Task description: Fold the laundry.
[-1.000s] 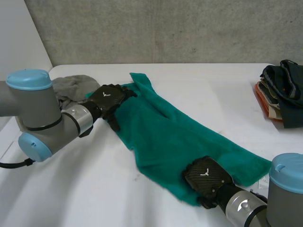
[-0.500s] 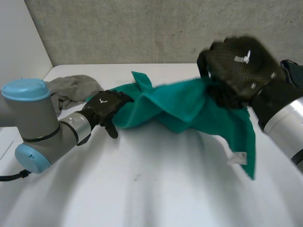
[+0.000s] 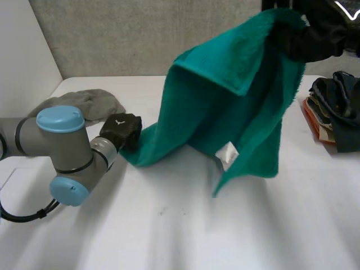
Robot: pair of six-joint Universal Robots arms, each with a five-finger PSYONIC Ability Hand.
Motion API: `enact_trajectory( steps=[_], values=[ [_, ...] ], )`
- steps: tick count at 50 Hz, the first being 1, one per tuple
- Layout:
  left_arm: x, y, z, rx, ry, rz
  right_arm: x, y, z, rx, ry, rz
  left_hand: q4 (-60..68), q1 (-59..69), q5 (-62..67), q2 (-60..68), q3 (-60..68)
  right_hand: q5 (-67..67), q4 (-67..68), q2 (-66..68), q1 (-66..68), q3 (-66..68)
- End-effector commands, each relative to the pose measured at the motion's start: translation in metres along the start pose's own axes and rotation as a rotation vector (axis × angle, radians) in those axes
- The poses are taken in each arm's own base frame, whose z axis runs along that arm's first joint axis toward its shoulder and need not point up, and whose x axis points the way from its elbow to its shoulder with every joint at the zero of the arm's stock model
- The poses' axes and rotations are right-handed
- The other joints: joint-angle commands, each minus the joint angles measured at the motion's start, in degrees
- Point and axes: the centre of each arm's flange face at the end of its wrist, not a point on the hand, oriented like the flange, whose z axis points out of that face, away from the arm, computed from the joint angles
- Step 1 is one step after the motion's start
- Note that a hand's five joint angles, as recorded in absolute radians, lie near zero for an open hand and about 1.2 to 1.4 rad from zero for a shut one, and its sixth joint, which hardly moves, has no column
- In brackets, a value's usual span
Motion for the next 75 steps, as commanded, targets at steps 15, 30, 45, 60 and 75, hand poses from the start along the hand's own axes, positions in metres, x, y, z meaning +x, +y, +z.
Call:
enact_trajectory(
  steps=[15,30,45,60,75],
  values=[
    [-0.009,-0.088,-0.127,0.255,0.07,-0.035,0.043,0.039,0.016,-0.138,0.073,-0.02,-54.1,-52.5,-51.7,-54.0,-53.6,13.5,11.3,12.3,15.9,11.5],
    [0.05,0.009,-0.074,-0.053,0.199,-0.194,0.019,-0.009,0.018,0.007,0.016,0.057,-57.5,-55.8,-55.1,-57.3,-57.0,13.5,11.3,12.3,15.9,11.5],
    [0.082,0.02,-0.026,-0.034,0.045,-0.258,0.009,-0.047,0.006,0.105,0.054,0.086,11.2,12.9,13.6,11.4,11.8,13.5,11.3,12.3,15.9,11.5],
    [-0.022,-0.104,-0.103,0.274,-0.274,-0.227,0.069,0.053,0.026,-0.252,0.185,-0.144,11.4,13.1,13.8,11.6,12.0,13.5,11.3,12.3,15.9,11.5],
    [0.004,-0.071,-0.147,0.061,-0.06,0.164,0.068,0.19,0.021,-0.865,-0.083,-0.321,11.4,13.1,13.8,11.6,12.0,13.5,11.3,12.3,15.9,11.5]
  ],
)
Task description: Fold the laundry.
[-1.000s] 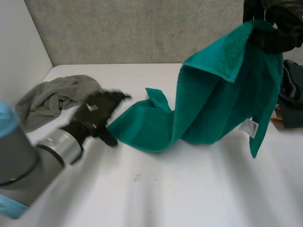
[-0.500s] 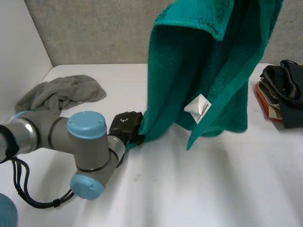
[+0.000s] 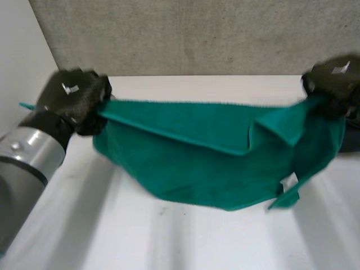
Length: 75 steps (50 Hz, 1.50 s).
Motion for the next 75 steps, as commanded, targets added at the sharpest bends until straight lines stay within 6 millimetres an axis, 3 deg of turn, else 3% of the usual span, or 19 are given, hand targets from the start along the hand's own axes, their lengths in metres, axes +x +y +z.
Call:
enact_trajectory(
  steps=[1,4,5,8,10,15,20,22,24,30,35,41,44,47,50,52,55,65,75],
  values=[
    [0.016,0.067,0.009,-0.261,0.062,0.104,-0.033,0.055,0.03,-0.262,-0.181,-0.092,11.4,12.8,14.5,11.5,11.9,13.5,11.2,11.9,15.9,11.5],
    [0.017,0.085,0.025,-0.305,0.06,0.152,-0.027,0.056,0.052,-0.255,-0.111,-0.081,11.4,12.8,14.5,11.5,11.9,13.5,11.2,11.9,15.9,11.5],
    [0.015,0.089,0.041,-0.3,0.043,0.192,-0.024,0.054,0.059,-0.237,-0.081,-0.074,11.4,12.8,14.5,11.5,11.9,13.5,11.2,11.9,15.9,11.5],
    [0.012,0.077,0.07,-0.239,-0.001,0.245,-0.007,0.036,0.086,-0.096,0.065,-0.037,11.4,12.8,14.5,11.5,11.9,13.5,11.2,11.9,15.9,11.5],
    [0.006,0.046,0.098,-0.121,-0.062,0.267,0.007,0.02,0.095,0.012,0.15,-0.024,11.4,12.8,14.5,11.5,11.9,13.5,11.2,11.9,15.9,11.5],
    [-0.013,-0.041,0.131,0.217,-0.2,0.25,0.051,-0.038,0.109,0.472,0.415,0.07,11.4,12.8,14.5,11.5,11.9,13.5,11.2,11.9,15.9,11.5],
    [-0.025,-0.095,0.124,0.462,-0.293,0.218,0.062,-0.064,0.094,0.715,0.473,0.158,11.4,12.8,14.5,11.5,11.9,13.5,11.2,11.9,15.9,11.5],
    [-0.026,-0.102,0.115,0.494,-0.301,0.21,0.062,-0.065,0.089,0.71,0.469,0.157,11.4,12.8,14.5,11.5,11.9,13.5,11.2,11.9,15.9,11.5],
    [-0.022,-0.091,0.11,0.46,-0.283,0.206,0.06,-0.06,0.084,0.659,0.447,0.163,11.4,12.8,14.5,11.5,11.9,13.5,11.2,11.9,15.9,11.5],
    [0.002,-0.021,0.09,0.25,-0.178,0.192,0.035,-0.023,0.085,0.393,0.236,0.187,11.4,12.8,14.5,11.5,11.9,13.5,11.2,11.9,15.9,11.5],
    [0.019,0.036,0.074,0.09,-0.107,0.202,0.012,0.044,0.101,0.099,0.044,0.22,11.4,12.8,14.5,11.5,11.9,13.5,11.2,11.9,15.9,11.5],
    [0.04,0.109,0.062,-0.125,-0.024,0.204,-0.023,0.101,0.105,-0.133,-0.094,0.141,11.4,12.8,14.5,11.5,11.9,13.5,11.2,11.9,15.9,11.5],
    [0.048,0.123,0.058,-0.166,0.001,0.206,-0.039,0.128,0.107,-0.236,-0.155,0.084,11.4,12.8,14.5,11.5,11.9,13.5,11.2,11.9,15.9,11.5],
    [0.053,0.125,0.056,-0.169,0.015,0.206,-0.043,0.137,0.107,-0.259,-0.156,0.091,11.4,12.8,14.5,11.5,11.9,5.3,3.1,3.8,7.8,3.4],
    [0.053,0.124,0.056,-0.167,0.016,0.206,-0.041,0.147,0.106,-0.254,-0.122,0.138,11.4,12.8,14.5,11.5,11.9,-21.3,-23.6,-22.9,-18.9,-23.3],
    [0.052,0.12,0.056,-0.159,0.013,0.204,-0.04,0.151,0.104,-0.246,-0.108,0.159,11.4,12.8,14.5,11.5,11.9,-23.5,-25.7,-25.0,-21.0,-25.4],
    [0.052,0.118,0.055,-0.156,0.01,0.199,-0.035,0.142,0.09,-0.202,-0.076,0.166,11.4,12.8,14.5,11.5,11.9,-36.0,-38.3,-37.6,-33.6,-38.0],
    [0.048,0.115,0.052,-0.154,-0.002,0.116,-0.061,0.136,0.036,-0.201,-0.173,0.194,11.4,12.8,14.5,11.5,11.9,-46.3,-48.6,-47.9,-43.9,-48.3],
    [0.048,0.115,0.052,-0.154,-0.002,0.114,-0.08,0.149,0.022,-0.207,-0.184,0.195,11.4,12.8,14.5,11.5,11.9,-44.5,-46.8,-46.0,-42.1,-46.5]
  ],
)
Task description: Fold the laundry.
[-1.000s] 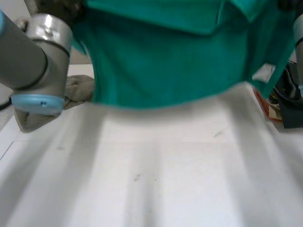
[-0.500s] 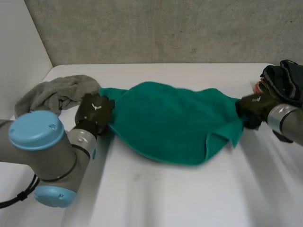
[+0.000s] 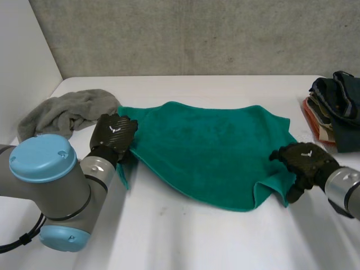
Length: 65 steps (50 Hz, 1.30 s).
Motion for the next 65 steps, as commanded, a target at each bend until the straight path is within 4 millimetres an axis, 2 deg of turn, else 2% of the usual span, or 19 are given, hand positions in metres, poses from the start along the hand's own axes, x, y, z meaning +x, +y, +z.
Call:
enact_trajectory(
  steps=[1,8,12,16,19,20,23,27,33,37,41,46,49,53,56,57,59,61,65],
  values=[
    [0.0,0.0,0.0,0.001,0.0,0.0,-0.008,0.011,0.002,0.012,0.009,-0.011,11.2,12.8,14.5,11.3,11.6,3.5,2.0,0.1,0.0,0.9],
    [-0.003,0.002,0.0,-0.015,-0.007,0.002,-0.01,0.02,0.021,0.039,0.013,-0.03,11.2,12.8,14.5,11.3,11.6,19.2,17.7,15.9,15.8,16.7],
    [-0.004,0.003,-0.004,-0.037,-0.002,0.008,-0.004,0.019,0.03,0.045,0.052,-0.036,11.2,12.8,14.5,11.3,11.6,60.8,59.4,57.5,57.4,58.3],
    [-0.008,-0.005,-0.013,-0.051,0.001,0.016,0.008,0.011,0.028,0.045,0.138,-0.053,11.2,12.8,14.5,11.3,11.6,60.9,59.4,57.6,57.5,58.4],
    [-0.016,-0.021,-0.026,-0.043,-0.004,0.019,0.021,-0.02,0.01,0.124,0.214,-0.088,11.2,12.8,14.5,11.3,11.6,60.9,59.4,57.6,57.5,58.4],
    [-0.019,-0.027,-0.03,-0.038,-0.006,0.02,0.027,-0.042,-0.009,0.171,0.247,-0.11,11.2,12.8,14.5,11.3,11.6,60.9,59.4,57.6,57.5,58.4],
    [-0.03,-0.049,-0.047,-0.026,-0.014,0.024,0.028,-0.077,-0.048,0.196,0.255,-0.162,11.2,12.8,14.5,11.3,11.6,60.9,59.4,57.6,57.5,58.4],
    [-0.041,-0.076,-0.074,-0.025,-0.008,0.035,0.033,-0.112,-0.094,0.166,0.256,-0.269,11.2,12.8,14.5,11.3,11.6,60.9,59.4,57.6,57.5,58.4],
    [-0.047,-0.086,-0.103,-0.107,0.034,0.099,0.037,-0.113,-0.121,0.015,0.198,-0.409,11.2,12.8,14.5,11.3,11.6,60.9,59.4,57.6,57.5,58.4],
    [-0.041,-0.074,-0.106,-0.167,0.07,0.149,0.035,-0.095,-0.105,-0.074,0.122,-0.435,11.2,12.8,14.5,11.3,11.6,60.9,59.4,57.6,57.5,58.4],
    [-0.031,-0.046,-0.09,-0.257,0.114,0.194,0.032,-0.07,-0.074,-0.168,0.021,-0.393,11.2,12.8,14.5,11.3,11.6,60.9,59.4,57.6,57.5,58.4],
    [-0.021,-0.013,-0.043,-0.294,0.119,0.252,0.025,-0.054,-0.036,-0.216,-0.007,-0.411,11.2,12.8,14.5,11.3,11.6,60.9,59.4,57.6,57.5,58.4],
    [-0.025,-0.012,-0.02,-0.272,0.092,0.281,0.036,-0.061,-0.008,-0.171,0.103,-0.409,11.2,12.8,14.5,11.3,11.6,60.9,59.4,57.6,57.5,58.4],
    [-0.038,-0.047,0.02,-0.125,0.015,0.323,0.057,-0.1,0.012,-0.014,0.283,-0.39,11.2,12.8,14.5,11.3,11.6,60.9,59.4,57.6,57.5,58.4],
    [-0.057,-0.103,0.045,0.075,-0.098,0.322,0.07,-0.152,0.014,0.226,0.418,-0.384,11.2,12.8,14.5,11.3,11.6,60.9,59.4,57.6,57.5,58.4],
    [-0.07,-0.134,0.053,0.184,-0.163,0.303,0.076,-0.165,0.012,0.299,0.459,-0.377,11.2,12.8,14.5,11.3,11.6,60.9,59.4,57.6,57.5,58.4],
    [-0.083,-0.163,0.056,0.289,-0.228,0.288,0.089,-0.199,0.009,0.529,0.569,-0.335,11.2,12.8,14.5,11.3,11.6,60.9,59.4,57.6,57.5,58.4],
    [-0.091,-0.194,0.055,0.415,-0.288,0.261,0.094,-0.215,0.007,0.679,0.618,-0.298,11.2,12.8,14.5,11.3,11.6,60.9,59.4,57.6,57.5,58.4],
    [-0.1,-0.216,0.047,0.522,-0.336,0.207,0.096,-0.238,-0.014,0.961,0.695,-0.245,11.2,12.8,14.5,11.3,11.6,60.9,59.4,57.6,57.5,58.4]
  ],
)
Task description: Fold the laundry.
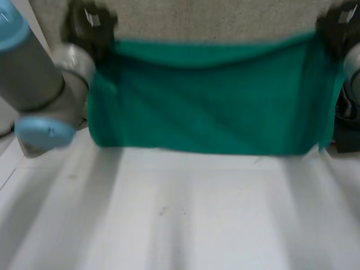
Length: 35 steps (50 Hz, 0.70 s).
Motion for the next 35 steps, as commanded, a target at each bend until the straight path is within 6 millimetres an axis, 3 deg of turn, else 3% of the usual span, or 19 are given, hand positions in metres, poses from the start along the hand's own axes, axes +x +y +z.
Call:
enact_trajectory(
  steps=[1,5,8,18,19,23,28,35],
  values=[
    [-0.046,-0.059,0.011,0.245,-0.189,-0.1,0.041,-0.056,0.007,0.46,0.296,0.153,11.1,12.8,14.5,11.3,11.6,11.6,11.2,12.0,15.1,11.5],
    [-0.039,-0.043,-0.003,0.194,-0.146,-0.14,0.034,-0.05,-0.005,0.411,0.239,0.157,11.1,12.8,14.5,11.3,11.6,11.6,11.2,12.0,15.1,11.5],
    [-0.021,-0.012,-0.017,0.098,-0.087,-0.136,0.017,-0.034,-0.012,0.313,0.139,0.165,11.1,12.8,14.5,11.3,11.6,11.6,11.2,12.0,15.1,11.5],
    [0.04,0.074,-0.055,-0.127,0.06,-0.122,-0.06,0.051,-0.053,-0.072,-0.205,0.211,11.1,12.8,14.5,11.3,11.6,11.6,11.2,12.0,15.1,11.5],
    [0.055,0.092,-0.062,-0.163,0.088,-0.114,-0.066,0.058,-0.056,-0.096,-0.223,0.211,8.2,9.9,11.6,8.3,8.6,11.6,11.2,12.0,15.1,11.5],
    [0.081,0.126,-0.077,-0.232,0.137,-0.106,-0.097,0.095,-0.072,-0.229,-0.315,0.223,-9.7,-8.0,-6.3,-9.5,-9.2,11.6,11.2,12.0,15.1,11.5],
    [0.097,0.151,-0.091,-0.312,0.186,-0.096,-0.109,0.118,-0.08,-0.305,-0.352,0.192,-39.6,-37.9,-36.2,-39.5,-39.1,11.6,11.2,12.0,15.1,11.5],
    [0.083,0.176,-0.098,-0.4,0.163,-0.062,-0.099,0.133,-0.084,-0.36,-0.346,0.147,-47.4,-45.7,-44.0,-47.3,-47.0,11.6,11.2,12.0,15.1,11.5]
  ],
)
